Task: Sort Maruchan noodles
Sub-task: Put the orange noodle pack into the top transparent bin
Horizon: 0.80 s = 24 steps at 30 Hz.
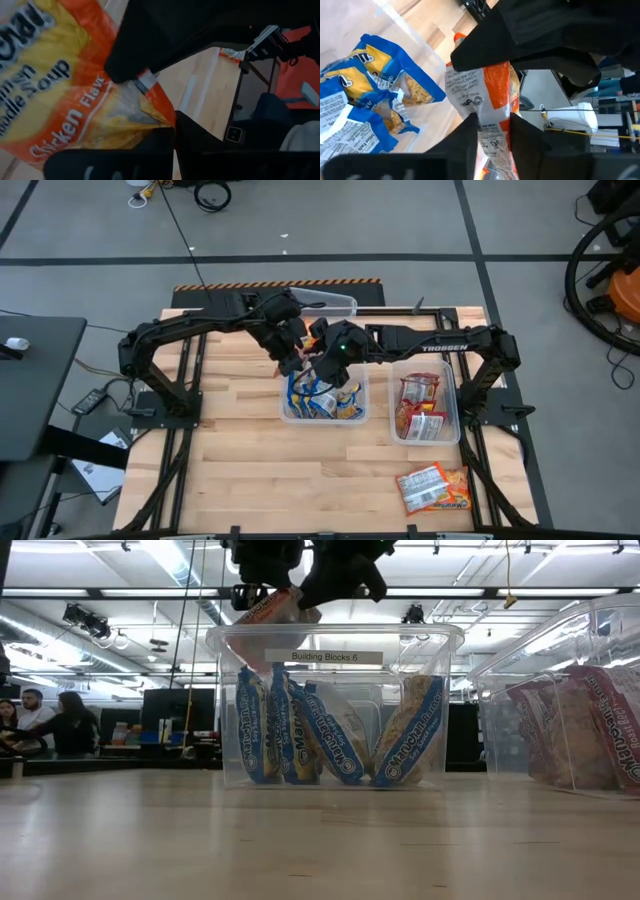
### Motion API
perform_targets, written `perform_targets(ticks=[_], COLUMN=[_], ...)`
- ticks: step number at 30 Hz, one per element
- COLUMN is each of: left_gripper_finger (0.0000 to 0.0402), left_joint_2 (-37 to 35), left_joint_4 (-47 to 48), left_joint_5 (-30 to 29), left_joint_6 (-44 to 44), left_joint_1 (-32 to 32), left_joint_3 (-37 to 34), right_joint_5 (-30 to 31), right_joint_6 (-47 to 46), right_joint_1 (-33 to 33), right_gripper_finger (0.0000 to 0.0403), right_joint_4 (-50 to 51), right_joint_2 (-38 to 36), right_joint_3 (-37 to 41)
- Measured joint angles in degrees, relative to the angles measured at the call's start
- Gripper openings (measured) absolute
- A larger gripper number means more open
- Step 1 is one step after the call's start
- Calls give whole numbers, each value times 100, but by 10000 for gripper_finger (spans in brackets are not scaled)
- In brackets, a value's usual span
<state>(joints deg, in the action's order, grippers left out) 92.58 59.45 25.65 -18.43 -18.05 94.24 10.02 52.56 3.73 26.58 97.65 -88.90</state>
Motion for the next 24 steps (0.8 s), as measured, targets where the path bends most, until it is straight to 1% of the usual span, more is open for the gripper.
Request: perform_targets(ticks=[5, 8, 11, 13, 15, 17, 19, 21, 24], left_gripper_finger=[9, 23, 55, 83, 115, 146, 173, 192, 206], left_joint_2=[-2, -10, -61, -68, -98, -144, -254, -364, -559], left_joint_4=[-8, 57, 53, 72, 144, 213, 432, 557, 684], left_joint_5=[19, 68, 276, 462, 607, 617, 549, 337, -483], left_joint_6=[68, 19, 6, 32, 124, 269, 477, 602, 806], left_joint_1=[-22, -102, -259, -393, -556, -723, -977, -1213, -1557], left_joint_3=[0, 0, 1, 67, 217, 496, 828, 1203, 1732], right_joint_5=[26, 132, 221, 239, 277, 369, 375, 420, 429], right_joint_6=[-242, -272, -321, -351, -364, -403, -556, -1043, -2180], right_joint_1=[-64, -88, -97, -87, -86, -84, -94, -85, 87], right_gripper_finger=[48, 26, 8, 5, 5, 5, 4, 3, 3], right_joint_4=[19, 40, 52, 69, 93, 99, 144, 174, 440], right_joint_2=[0, 0, 0, 0, 0, -33, -110, -254, -493], right_joint_3=[0, 0, 2, 2, 2, 2, 6, 7, -127])
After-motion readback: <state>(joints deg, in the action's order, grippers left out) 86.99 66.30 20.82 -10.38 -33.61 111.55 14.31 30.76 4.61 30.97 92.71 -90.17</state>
